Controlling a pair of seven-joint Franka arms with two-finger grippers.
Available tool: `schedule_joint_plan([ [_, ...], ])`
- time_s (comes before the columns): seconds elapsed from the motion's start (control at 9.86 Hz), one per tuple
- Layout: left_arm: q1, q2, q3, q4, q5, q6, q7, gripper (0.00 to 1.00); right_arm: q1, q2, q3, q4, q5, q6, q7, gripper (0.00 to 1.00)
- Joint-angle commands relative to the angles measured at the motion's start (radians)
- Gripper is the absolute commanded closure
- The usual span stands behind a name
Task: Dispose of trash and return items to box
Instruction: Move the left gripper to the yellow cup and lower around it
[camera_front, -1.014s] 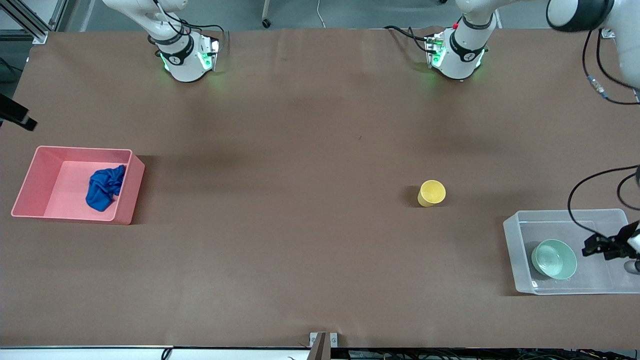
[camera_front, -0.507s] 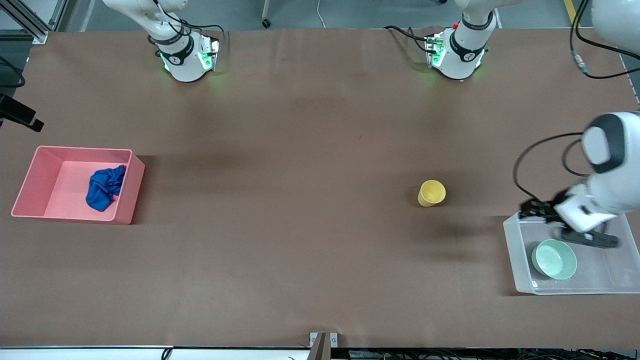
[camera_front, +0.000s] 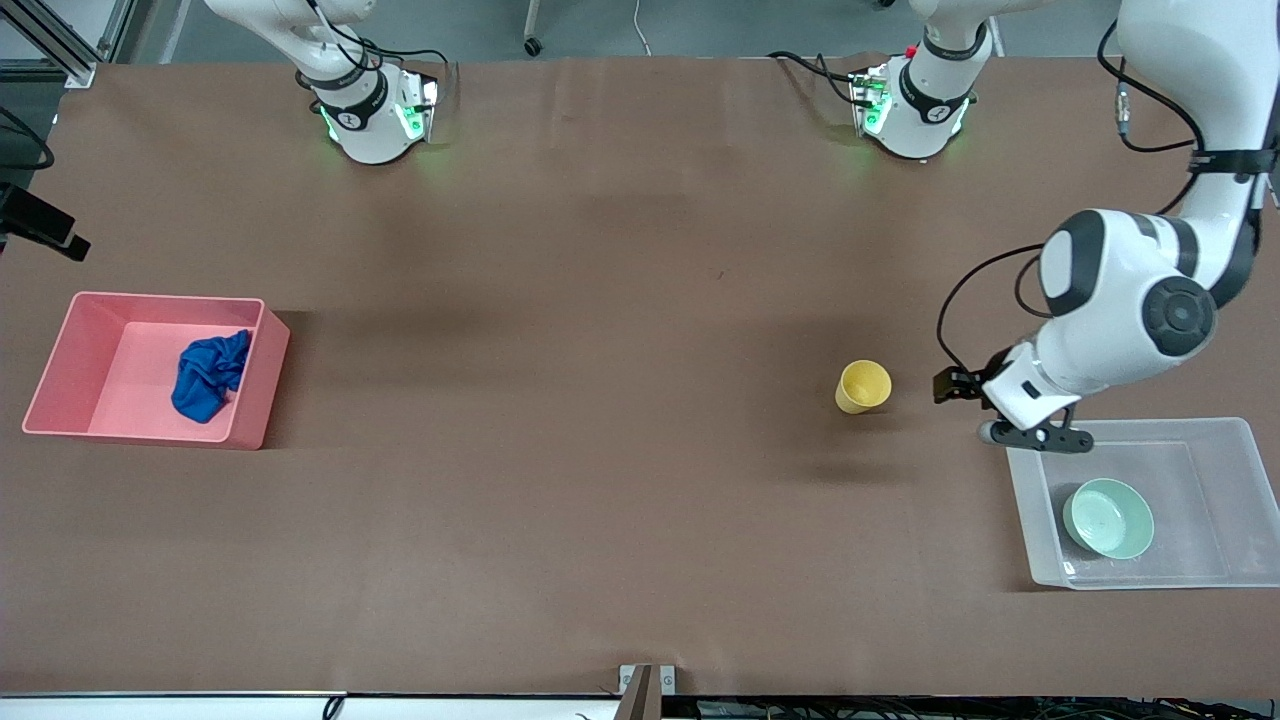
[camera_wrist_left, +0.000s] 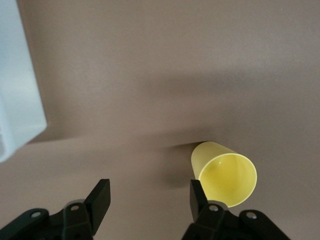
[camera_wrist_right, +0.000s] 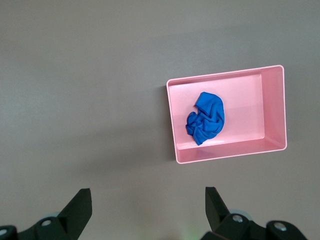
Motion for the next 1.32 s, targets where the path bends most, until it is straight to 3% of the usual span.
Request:
schedule_joint_plan([
  [0.0,0.011,-0.038,-0.046,-0.179,0.017,0.16,-0.079,0.28,-0.003,-0.028,0.003,-0.029,-0.013,0.004,-0.017,0.0],
  [0.3,-0.015,-0.019,-0.048,-0.28,0.017,0.34,-0.095,0.28,-0.005,-0.028,0.003,-0.029,-0.013,0.001,-0.016,0.0],
  [0.61,-0.038,0.019,-0.046,-0.282,0.019,0.364,-0.103,0.29,-0.006,-0.028,0.003,-0.029,-0.013,0.002,-0.016,0.0],
  [0.81,-0.059,0.05,-0.042,-0.28,0.095,0.366,-0.147,0.34,-0.006,-0.028,0.003,-0.029,-0.012,0.002,-0.016,0.0],
  [0.91,-0.056,0.06,-0.043,-0.277,0.155,0.366,-0.193,0.44,-0.006,-0.028,0.003,-0.029,-0.012,0.002,-0.016,0.0],
  [1.12,-0.059,0.073,-0.045,-0.27,0.225,0.368,-0.268,0.89,-0.008,-0.028,0.003,-0.031,-0.012,0.002,-0.016,0.0],
  [1.22,-0.058,0.077,-0.045,-0.265,0.241,0.372,-0.271,0.97,-0.008,-0.028,0.003,-0.029,-0.012,0.002,-0.016,0.0],
])
